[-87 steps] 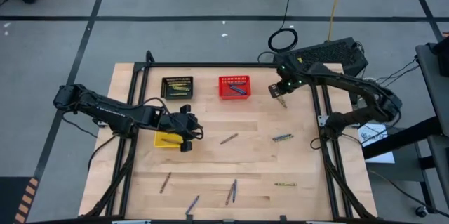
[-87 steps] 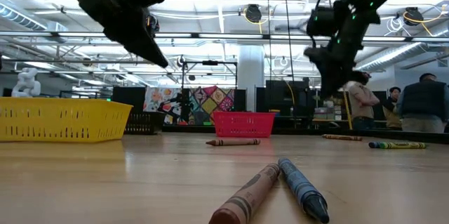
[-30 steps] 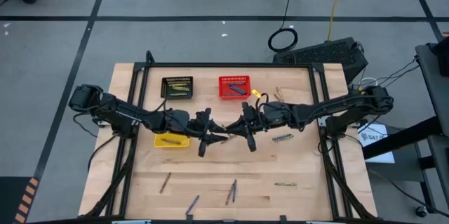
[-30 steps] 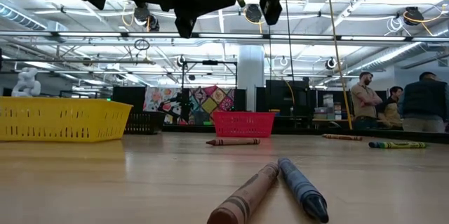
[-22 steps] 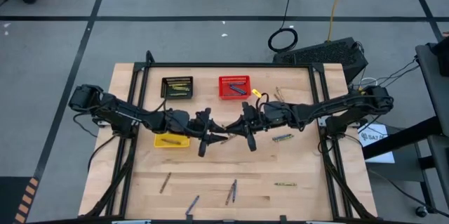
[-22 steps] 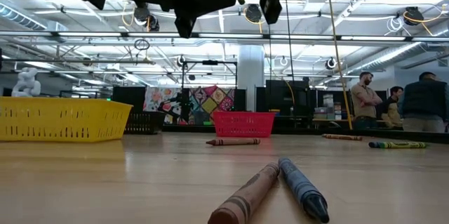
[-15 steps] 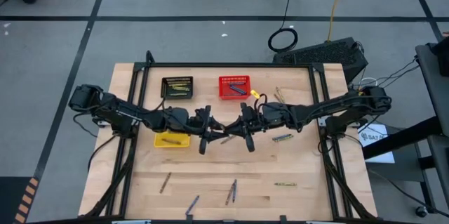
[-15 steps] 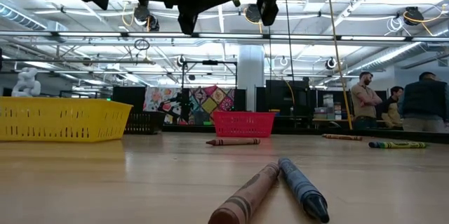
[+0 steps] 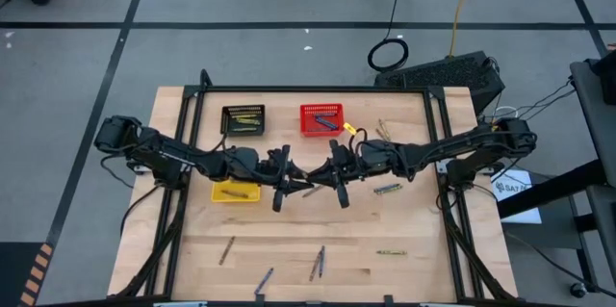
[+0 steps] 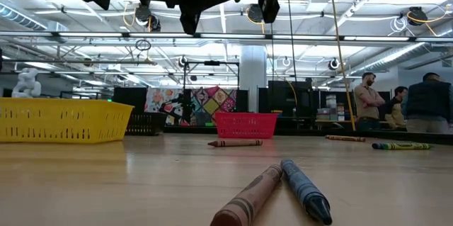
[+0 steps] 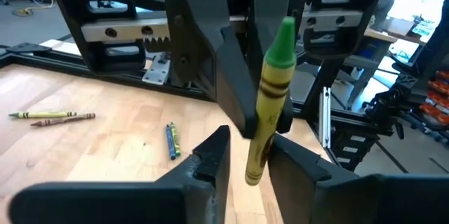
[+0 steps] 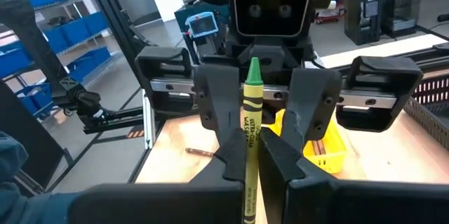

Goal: Sort crayons
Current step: Put the green crayon into the black basket

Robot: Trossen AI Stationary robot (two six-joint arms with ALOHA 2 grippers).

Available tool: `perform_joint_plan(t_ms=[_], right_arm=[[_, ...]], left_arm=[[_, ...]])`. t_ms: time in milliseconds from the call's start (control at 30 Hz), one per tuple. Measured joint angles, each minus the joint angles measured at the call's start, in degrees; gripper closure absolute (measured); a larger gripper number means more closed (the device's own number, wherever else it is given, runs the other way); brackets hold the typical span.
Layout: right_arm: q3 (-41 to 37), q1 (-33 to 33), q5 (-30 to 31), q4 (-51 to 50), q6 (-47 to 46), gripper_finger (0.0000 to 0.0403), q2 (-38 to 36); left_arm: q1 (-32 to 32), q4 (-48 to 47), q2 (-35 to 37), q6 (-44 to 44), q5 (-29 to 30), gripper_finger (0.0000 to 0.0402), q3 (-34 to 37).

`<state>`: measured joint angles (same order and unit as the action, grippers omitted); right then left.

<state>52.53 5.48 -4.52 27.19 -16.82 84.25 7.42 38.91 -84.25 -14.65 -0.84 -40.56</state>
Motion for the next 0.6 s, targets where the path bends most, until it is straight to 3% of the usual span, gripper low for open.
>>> perform_joint_plan(t_ms=[267,600], right_arm=[[0.0,0.0,-0.01,-0.47,0.0,0.0398,0.0],[0.0,0.0,0.04,-0.77,0.03,0.0372,0.02]], left_arm=[[0.04,-0.57,0.0,2.81,-0.83,0.0387,0.0],[0.04,-2.03,0.07,3.49,-0.83,0.0387,-0.04]])
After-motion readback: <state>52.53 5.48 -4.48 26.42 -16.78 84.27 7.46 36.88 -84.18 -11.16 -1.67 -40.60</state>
